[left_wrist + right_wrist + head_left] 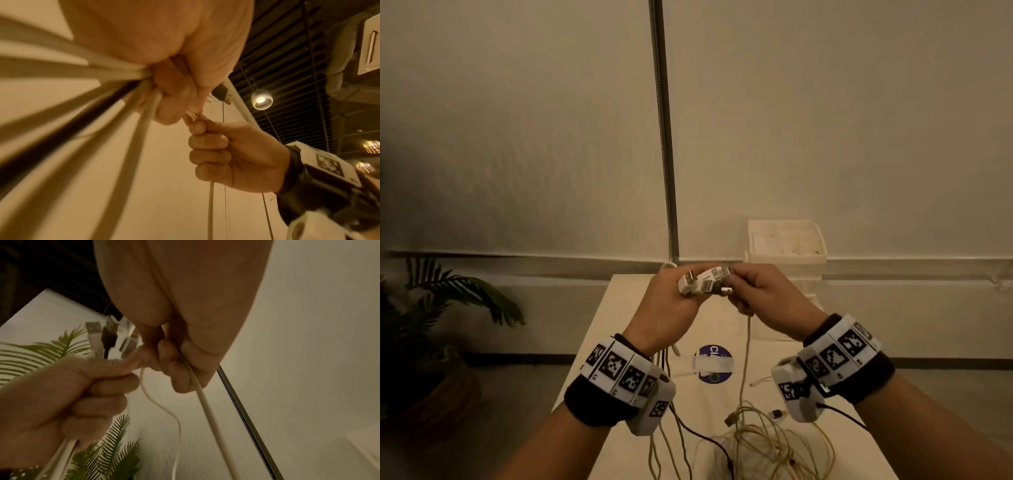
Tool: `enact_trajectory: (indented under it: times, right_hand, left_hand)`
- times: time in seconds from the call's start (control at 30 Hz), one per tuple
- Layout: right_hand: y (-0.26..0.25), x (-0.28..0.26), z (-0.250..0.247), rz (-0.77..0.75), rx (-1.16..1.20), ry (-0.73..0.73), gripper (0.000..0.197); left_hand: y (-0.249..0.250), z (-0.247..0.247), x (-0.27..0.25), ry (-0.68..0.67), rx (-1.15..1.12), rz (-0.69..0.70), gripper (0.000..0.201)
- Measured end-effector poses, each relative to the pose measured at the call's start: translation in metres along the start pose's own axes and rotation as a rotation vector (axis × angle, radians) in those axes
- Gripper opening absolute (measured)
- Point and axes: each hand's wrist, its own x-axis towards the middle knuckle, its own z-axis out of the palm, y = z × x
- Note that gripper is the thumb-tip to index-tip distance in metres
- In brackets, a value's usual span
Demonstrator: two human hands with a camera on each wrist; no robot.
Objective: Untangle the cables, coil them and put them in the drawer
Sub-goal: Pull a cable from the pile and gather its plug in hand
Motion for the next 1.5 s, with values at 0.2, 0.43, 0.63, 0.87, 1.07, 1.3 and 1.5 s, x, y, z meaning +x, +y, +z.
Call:
enact_trajectory:
  times: [0.2, 0.43, 0.63, 0.87, 1.07, 1.3, 1.5]
  right_hand:
    - [-0.006, -0.006, -0.001, 0.015, 0.009, -0.039, 0.024]
    - [0.043, -0.011, 0.015, 0.114, 0.035, -0.092, 0.022]
    - [0.074, -0.018, 0.020, 0.189, 0.028, -0.074, 0.024]
    - [0.039, -0.006, -0.002, 0.150, 0.306, 0.153, 0.026]
    - [0.006, 0.005, -0.009, 0.021, -0.278, 0.007, 0.025]
    - [-0.015, 0.013, -0.023, -0.010, -0.449, 0.025, 0.025]
    - [-0.020, -0.003, -0.026, 0.119, -0.059, -0.015, 0.024]
  left_hand:
    - [-0.016, 0.005, 0.005, 0.151, 0.184, -0.012, 0.018]
    - [-0.018, -0.031, 0.034, 0.521, 0.076, -0.150, 0.015]
    - [-0.036, -0.065, 0.038, 0.747, -0.012, -0.223, 0.019]
    - [-0.031, -0.049, 0.011, 0.543, 0.168, -0.198, 0.047]
    - [-0.016, -0.018, 0.007, 0.216, -0.002, 0.163, 0.027]
    - [-0.010, -0.015, 0.019, 0.226, -0.164, 0.116, 0.016]
    - [-0.005, -0.020, 0.016, 0.073, -0.206, 0.023, 0.044]
